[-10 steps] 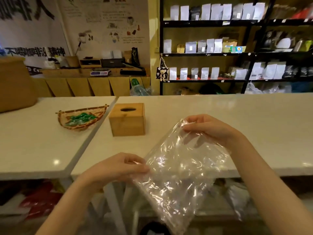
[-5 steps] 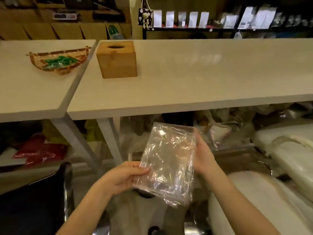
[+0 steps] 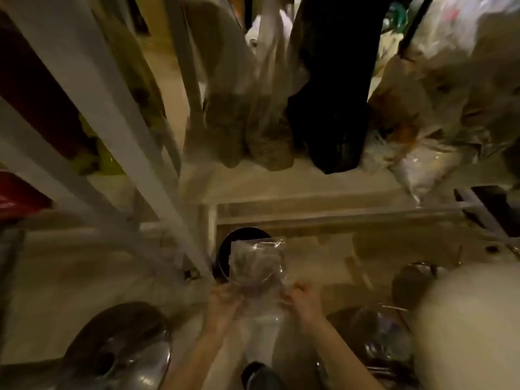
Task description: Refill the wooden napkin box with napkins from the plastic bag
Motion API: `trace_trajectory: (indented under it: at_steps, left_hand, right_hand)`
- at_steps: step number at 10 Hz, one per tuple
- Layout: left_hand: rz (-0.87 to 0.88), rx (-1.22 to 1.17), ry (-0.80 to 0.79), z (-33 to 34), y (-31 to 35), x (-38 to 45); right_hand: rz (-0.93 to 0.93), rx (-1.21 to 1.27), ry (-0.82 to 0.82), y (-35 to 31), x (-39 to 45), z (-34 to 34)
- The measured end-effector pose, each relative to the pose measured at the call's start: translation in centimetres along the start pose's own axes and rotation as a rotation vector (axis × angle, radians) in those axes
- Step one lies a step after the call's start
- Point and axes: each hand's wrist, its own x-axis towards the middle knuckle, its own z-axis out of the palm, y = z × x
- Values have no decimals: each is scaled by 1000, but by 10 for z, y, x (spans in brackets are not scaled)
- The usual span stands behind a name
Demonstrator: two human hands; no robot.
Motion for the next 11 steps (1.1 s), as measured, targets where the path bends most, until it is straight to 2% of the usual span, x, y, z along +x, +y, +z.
trace_trajectory:
  at_steps: [1,3,5,6,7,8,10,11]
  left_hand:
    - [93,111,70,7,-41,57]
    - [207,353,84,18,-106,158]
    - [217,631,117,21,-151,222]
    - [213,720,58,20,-155,233]
    - [176,805,-17,21,-147,228]
    - [126,891,-57,20,-136,215]
    - [134,966,-128,10,-77,157]
    - [167,948,-148,7,-28,116]
  right_hand:
    - [-65,-101,61,39,66,15]
    - [-170,-316,115,91,179,42]
    - [-164,-609,104,109,218,59]
    - [-163,-753,84,109,219,63]
    - [-152,-914,12,103,212,64]
    - [-147,-982,6,93,197,63]
    - [-145,-991,22,49,134,53]
    - [-204,-964,11,15,91,50]
